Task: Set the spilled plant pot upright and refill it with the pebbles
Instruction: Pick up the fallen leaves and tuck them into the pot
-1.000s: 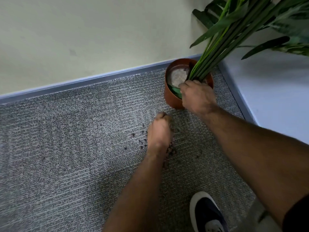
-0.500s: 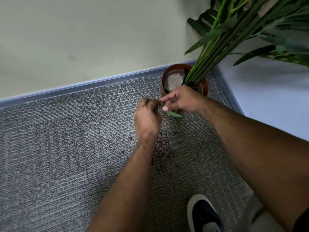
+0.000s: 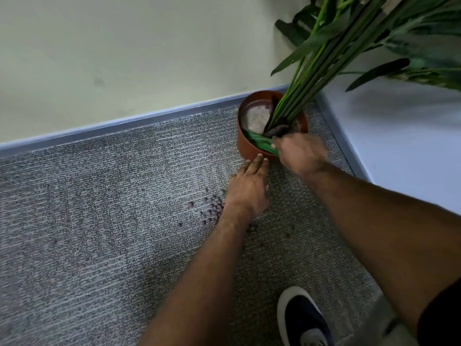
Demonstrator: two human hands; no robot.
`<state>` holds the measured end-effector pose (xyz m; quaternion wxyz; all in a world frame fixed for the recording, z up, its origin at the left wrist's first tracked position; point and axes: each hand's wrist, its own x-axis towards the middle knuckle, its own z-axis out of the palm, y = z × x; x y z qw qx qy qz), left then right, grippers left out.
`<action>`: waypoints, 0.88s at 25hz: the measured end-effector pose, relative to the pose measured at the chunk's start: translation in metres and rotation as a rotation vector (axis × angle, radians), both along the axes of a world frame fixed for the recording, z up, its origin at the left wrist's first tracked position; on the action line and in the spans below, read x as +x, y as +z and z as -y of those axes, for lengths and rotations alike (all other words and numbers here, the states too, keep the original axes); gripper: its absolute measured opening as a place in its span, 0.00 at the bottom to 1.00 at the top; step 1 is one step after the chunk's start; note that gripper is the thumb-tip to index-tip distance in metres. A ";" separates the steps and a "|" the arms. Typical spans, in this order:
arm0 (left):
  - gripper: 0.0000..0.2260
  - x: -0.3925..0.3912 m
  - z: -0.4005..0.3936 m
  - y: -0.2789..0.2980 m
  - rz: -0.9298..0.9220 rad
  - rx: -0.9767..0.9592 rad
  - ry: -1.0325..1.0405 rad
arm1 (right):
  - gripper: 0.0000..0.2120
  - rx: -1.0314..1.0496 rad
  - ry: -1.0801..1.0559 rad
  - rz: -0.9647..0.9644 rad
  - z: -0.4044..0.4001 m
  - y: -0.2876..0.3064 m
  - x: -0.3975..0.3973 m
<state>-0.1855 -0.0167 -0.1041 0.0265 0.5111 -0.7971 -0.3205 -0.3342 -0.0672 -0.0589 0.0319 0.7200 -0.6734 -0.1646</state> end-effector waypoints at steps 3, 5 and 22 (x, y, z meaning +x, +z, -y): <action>0.33 0.003 -0.001 -0.003 0.021 0.031 -0.003 | 0.22 0.042 -0.152 0.100 0.003 -0.009 0.005; 0.34 0.004 0.000 -0.003 0.031 0.043 -0.009 | 0.20 0.154 -0.219 0.264 0.011 -0.012 0.001; 0.40 -0.009 0.026 0.022 0.227 -0.060 -0.139 | 0.15 -0.010 -0.096 0.119 0.024 -0.041 0.006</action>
